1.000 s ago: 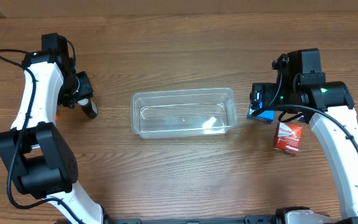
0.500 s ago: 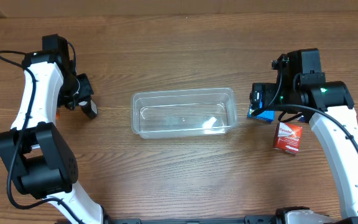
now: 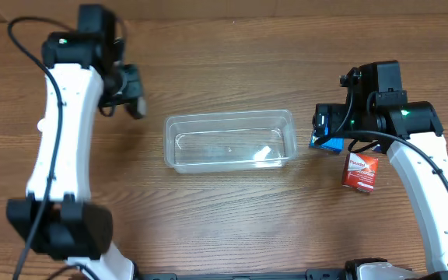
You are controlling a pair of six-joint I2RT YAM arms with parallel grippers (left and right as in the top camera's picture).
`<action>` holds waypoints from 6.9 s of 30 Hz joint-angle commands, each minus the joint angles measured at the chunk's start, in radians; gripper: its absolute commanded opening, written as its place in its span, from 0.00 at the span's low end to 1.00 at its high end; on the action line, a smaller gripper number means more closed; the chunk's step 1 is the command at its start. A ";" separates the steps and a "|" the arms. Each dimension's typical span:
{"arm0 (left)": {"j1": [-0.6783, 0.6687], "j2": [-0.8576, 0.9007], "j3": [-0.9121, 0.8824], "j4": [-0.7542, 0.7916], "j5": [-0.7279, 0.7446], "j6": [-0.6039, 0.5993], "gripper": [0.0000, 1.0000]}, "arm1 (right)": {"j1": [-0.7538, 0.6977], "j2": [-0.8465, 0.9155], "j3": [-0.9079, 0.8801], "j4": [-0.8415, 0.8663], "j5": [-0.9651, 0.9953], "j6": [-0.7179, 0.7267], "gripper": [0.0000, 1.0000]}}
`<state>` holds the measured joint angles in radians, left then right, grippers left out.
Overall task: Pack container
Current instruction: 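Grasp the dark bottle with left gripper and place it in container, then move left gripper to the orange tube and grasp it, then carry the orange tube into the container's left end and release, then grasp the blue box with the right gripper and lift it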
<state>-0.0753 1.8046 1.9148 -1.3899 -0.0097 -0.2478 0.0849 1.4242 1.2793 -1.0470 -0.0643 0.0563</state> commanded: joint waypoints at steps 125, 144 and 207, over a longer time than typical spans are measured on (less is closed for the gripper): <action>-0.299 -0.176 -0.435 0.094 0.026 -0.105 0.07 | -0.002 -0.003 0.030 -0.003 -0.010 0.008 1.00; -0.271 -0.058 -0.534 0.257 -0.042 -0.104 0.41 | -0.002 -0.003 0.030 -0.003 -0.009 0.008 1.00; 0.069 -0.275 -0.053 0.002 -0.030 -0.096 0.86 | -0.058 0.680 0.279 -0.056 0.107 0.127 1.00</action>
<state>-0.0105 1.5295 1.8484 -1.3918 -0.0521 -0.3412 0.0277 2.1075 1.5600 -1.1076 0.0555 0.1795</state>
